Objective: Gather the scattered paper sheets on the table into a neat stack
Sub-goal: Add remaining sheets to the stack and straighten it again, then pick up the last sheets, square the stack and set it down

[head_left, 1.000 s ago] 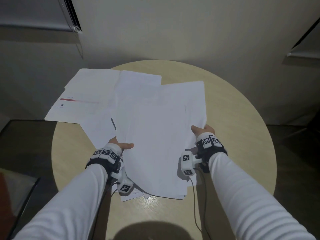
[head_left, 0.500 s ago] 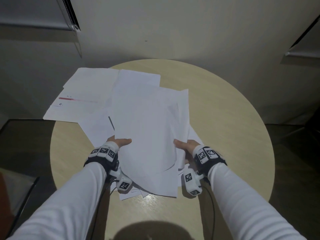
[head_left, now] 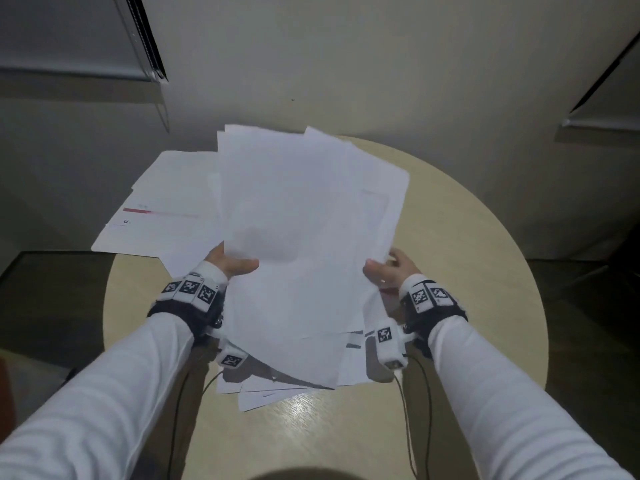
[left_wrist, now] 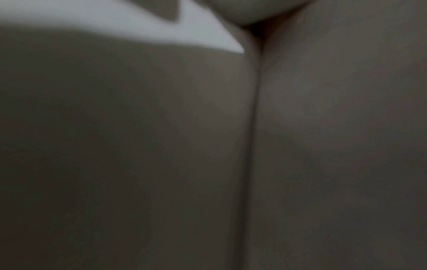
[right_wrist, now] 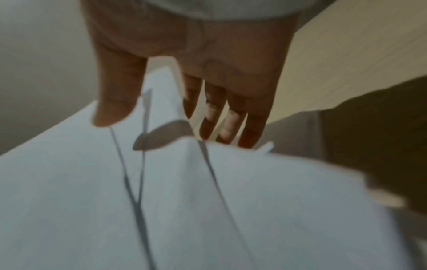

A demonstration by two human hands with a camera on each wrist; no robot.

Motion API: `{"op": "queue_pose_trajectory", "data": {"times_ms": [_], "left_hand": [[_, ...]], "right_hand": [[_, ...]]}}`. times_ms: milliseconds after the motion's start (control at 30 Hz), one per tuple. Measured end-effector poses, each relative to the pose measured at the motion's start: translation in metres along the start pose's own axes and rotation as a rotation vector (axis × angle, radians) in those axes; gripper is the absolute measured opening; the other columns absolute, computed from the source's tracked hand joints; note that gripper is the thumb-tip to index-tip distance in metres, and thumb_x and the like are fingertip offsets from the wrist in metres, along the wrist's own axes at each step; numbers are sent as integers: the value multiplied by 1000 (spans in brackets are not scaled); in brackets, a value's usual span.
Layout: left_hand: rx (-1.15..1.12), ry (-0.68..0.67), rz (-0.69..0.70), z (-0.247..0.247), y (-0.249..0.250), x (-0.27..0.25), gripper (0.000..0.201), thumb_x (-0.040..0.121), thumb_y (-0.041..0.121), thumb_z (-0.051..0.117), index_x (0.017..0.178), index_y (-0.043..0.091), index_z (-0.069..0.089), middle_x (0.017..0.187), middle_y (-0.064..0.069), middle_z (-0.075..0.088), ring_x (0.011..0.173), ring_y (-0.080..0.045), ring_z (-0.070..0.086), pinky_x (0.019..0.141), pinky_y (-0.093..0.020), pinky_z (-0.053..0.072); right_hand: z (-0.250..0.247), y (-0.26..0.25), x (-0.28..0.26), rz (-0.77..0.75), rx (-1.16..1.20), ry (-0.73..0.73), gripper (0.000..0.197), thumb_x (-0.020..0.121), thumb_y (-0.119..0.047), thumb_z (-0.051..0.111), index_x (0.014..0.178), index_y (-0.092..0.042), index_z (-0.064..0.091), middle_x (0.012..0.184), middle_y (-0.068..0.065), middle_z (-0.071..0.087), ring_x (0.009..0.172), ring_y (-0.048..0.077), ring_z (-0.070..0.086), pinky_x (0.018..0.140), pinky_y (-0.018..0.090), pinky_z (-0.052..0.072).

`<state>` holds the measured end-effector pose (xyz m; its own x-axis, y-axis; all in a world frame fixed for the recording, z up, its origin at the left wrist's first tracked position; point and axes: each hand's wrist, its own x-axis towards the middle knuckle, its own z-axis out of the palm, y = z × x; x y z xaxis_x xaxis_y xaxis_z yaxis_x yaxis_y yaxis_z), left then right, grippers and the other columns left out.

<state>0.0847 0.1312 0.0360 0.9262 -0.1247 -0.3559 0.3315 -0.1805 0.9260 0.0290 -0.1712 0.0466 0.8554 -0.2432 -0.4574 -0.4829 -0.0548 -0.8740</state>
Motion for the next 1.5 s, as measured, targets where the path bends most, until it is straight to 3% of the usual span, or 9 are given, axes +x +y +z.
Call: {"op": "queue_pose_trajectory", "data": {"times_ms": [133, 233, 433, 667, 900, 1133, 1300, 1400, 1500], "left_hand": [[-60, -49, 115, 4, 45, -11, 54, 58, 3, 71, 111, 2, 59, 89, -2, 72, 84, -11, 68, 70, -18, 58], [-75, 19, 163, 12, 63, -4, 31, 74, -16, 64, 84, 13, 58, 53, 13, 69, 53, 4, 65, 54, -12, 55], [-38, 136, 239, 15, 89, 7, 24, 75, -8, 68, 86, 12, 62, 66, 13, 71, 56, 7, 62, 78, -28, 49], [-21, 191, 237, 20, 85, 11, 46, 70, 6, 78, 112, 6, 61, 106, -10, 65, 105, -25, 62, 106, -36, 41], [33, 253, 88, 26, 78, 8, 86, 53, 50, 82, 126, 13, 55, 122, -9, 63, 113, -26, 58, 102, -31, 38], [-40, 318, 178, 38, 82, 3, 65, 65, 20, 82, 122, 0, 57, 123, -16, 62, 120, -26, 56, 107, -32, 40], [39, 235, 196, 43, 70, 6, 67, 73, 3, 75, 132, -1, 42, 129, -14, 54, 120, -21, 51, 101, -24, 36], [106, 254, 150, 49, 52, 7, 77, 74, 9, 75, 138, -1, 33, 141, -15, 44, 132, -26, 42, 106, -25, 32], [2, 325, 166, 57, 42, 8, 59, 84, 8, 64, 135, -5, 37, 139, -19, 46, 133, -30, 42, 98, -15, 31]], "right_hand": [[-6, -34, 2, -87, 238, -117, 65, 42, -23, 92, 97, -3, 64, 77, 3, 74, 71, 20, 70, 58, 23, 56], [-3, -64, 0, -192, 234, 40, 27, 65, 4, 78, 77, -12, 60, 65, -3, 69, 69, 18, 63, 62, 26, 56], [-9, -88, 5, -182, -26, 272, 63, 67, -36, 81, 114, -2, 57, 112, 7, 62, 106, 25, 60, 97, 38, 47], [1, -85, -17, -338, 66, 260, 26, 70, -4, 78, 75, -14, 55, 77, -7, 60, 74, 12, 58, 82, 25, 47], [11, -72, -15, -239, -21, 126, 60, 76, -18, 76, 129, -5, 51, 126, 10, 58, 119, 22, 54, 89, 15, 33], [20, -79, -20, -259, 117, 239, 49, 77, -4, 73, 121, 4, 53, 98, 3, 65, 78, 7, 62, 56, 1, 40], [22, -71, -23, -224, 119, 238, 57, 89, -28, 60, 134, 1, 40, 133, 11, 50, 127, 23, 45, 91, 13, 32], [33, -57, -17, -163, 90, 234, 31, 86, -14, 64, 113, 0, 56, 114, 16, 62, 112, 30, 54, 66, 5, 36], [37, -50, -16, -176, 174, 230, 39, 85, -12, 66, 119, 3, 54, 111, 17, 61, 110, 26, 54, 73, 6, 35]]}}
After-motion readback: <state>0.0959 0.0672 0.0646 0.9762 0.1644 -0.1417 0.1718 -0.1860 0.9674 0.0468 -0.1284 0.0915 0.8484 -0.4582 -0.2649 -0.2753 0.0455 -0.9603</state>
